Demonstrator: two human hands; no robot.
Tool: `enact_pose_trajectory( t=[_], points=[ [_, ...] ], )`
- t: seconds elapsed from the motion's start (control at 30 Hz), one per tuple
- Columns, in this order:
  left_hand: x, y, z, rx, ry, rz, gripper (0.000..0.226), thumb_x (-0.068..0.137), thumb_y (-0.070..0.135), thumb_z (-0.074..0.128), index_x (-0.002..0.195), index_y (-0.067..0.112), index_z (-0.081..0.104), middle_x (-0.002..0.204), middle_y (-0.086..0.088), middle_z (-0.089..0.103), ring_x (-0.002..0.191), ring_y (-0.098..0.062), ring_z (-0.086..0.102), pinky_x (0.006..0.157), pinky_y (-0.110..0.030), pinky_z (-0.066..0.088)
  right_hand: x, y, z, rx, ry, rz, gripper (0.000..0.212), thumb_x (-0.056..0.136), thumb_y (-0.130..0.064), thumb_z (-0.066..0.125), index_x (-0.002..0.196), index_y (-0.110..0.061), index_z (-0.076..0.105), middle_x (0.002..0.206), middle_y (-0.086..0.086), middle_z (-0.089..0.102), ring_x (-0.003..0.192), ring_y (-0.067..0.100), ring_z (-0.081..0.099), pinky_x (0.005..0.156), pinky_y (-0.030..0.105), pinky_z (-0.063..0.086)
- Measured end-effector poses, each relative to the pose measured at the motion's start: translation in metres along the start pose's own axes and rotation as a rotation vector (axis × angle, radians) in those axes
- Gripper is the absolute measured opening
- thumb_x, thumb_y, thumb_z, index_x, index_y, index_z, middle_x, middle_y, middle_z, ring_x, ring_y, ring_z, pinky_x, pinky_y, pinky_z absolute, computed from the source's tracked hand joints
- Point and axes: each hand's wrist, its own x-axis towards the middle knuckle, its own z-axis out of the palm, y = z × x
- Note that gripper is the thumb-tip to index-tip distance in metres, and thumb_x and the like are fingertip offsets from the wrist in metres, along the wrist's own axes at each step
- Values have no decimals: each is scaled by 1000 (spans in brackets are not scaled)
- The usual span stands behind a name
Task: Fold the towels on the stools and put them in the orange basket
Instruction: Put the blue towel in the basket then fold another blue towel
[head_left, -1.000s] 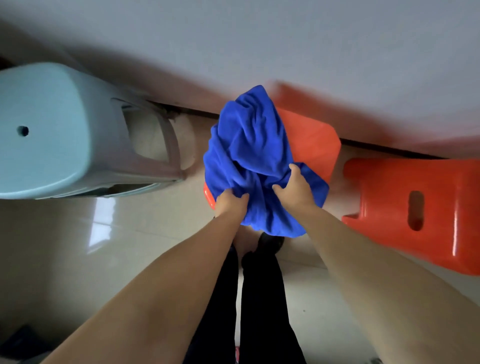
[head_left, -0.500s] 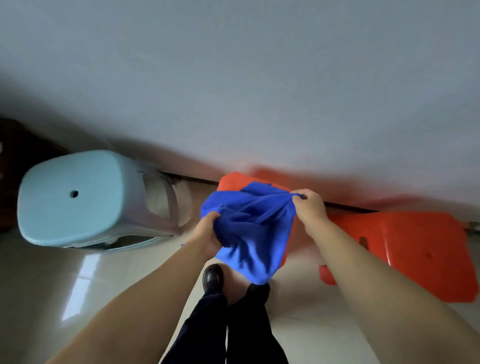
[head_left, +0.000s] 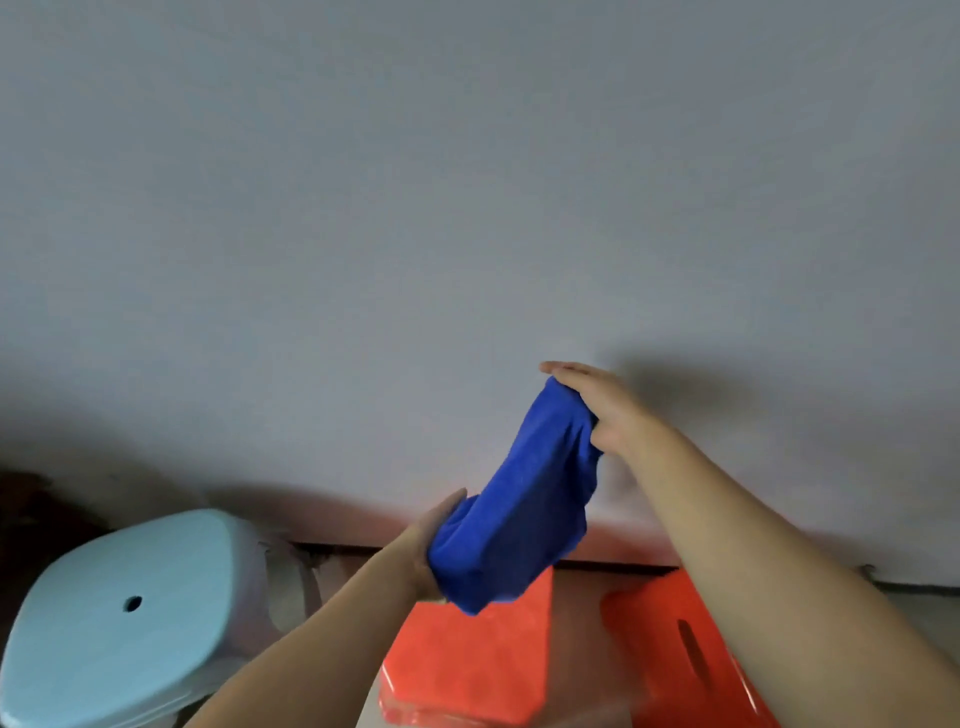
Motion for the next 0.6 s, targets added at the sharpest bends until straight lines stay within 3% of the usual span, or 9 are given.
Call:
enact_pose_trajectory(
  t=[0.1,0.2,0.3,0.37,0.43,0.47,0.53,0.6],
  points=[
    [-12,29,33,43,-155,72,30,81,34,59,82,9,75,81,-6,73,74,-21,71,83,-32,50,-6,-38,2,66,-115,-57,15,90,-10,59,96,-18,69,97,-1,66,99,15,59,95,31,48],
    [-28,60,55,53,-309,251,25,85,30,56,94,12,71,92,-5,70,87,-18,68,85,-30,51,-8,-57,-1,233,-128,-116,17,90,-5,57,100,-16,66,91,3,66,84,17,61,80,30,52],
    [-44,85,69,-17,-438,327,36,93,33,43,95,10,71,89,-9,70,83,-20,68,77,-29,55,-12,-49,-8,348,-39,-71,9,92,-17,57,97,-17,64,87,0,67,74,14,64,61,26,51],
    [-55,96,78,-21,-491,356,35,91,35,44,94,9,67,81,-8,69,78,-20,67,73,-30,55,-15,-32,-10,341,-20,-3,10,88,-28,62,90,-19,65,79,-4,66,65,12,65,58,25,51],
    [-66,102,86,-15,-493,373,35,89,39,48,92,9,67,79,-8,68,78,-20,66,77,-32,50,-23,-17,-4,203,-112,47,21,85,-40,61,79,-20,62,65,-3,58,56,14,57,60,28,47],
    [-68,104,90,-17,-486,381,37,89,40,50,88,9,68,78,-7,68,78,-20,65,80,-32,48,-26,-12,1,126,-187,58,24,85,-42,59,80,-18,61,68,1,58,61,17,56,64,30,47],
    [-70,107,96,-74,-424,421,36,90,40,50,82,11,69,77,-6,66,79,-19,65,84,-31,46,-30,-4,13,53,-330,37,33,88,-45,56,101,-16,65,94,7,68,86,23,64,78,36,53],
    [-64,109,95,-192,-378,461,30,90,40,52,89,13,66,87,-5,64,92,-19,62,94,-31,44,-30,-1,21,31,-395,31,46,87,-54,53,120,-23,61,112,4,68,104,21,63,89,41,54]
  ],
)
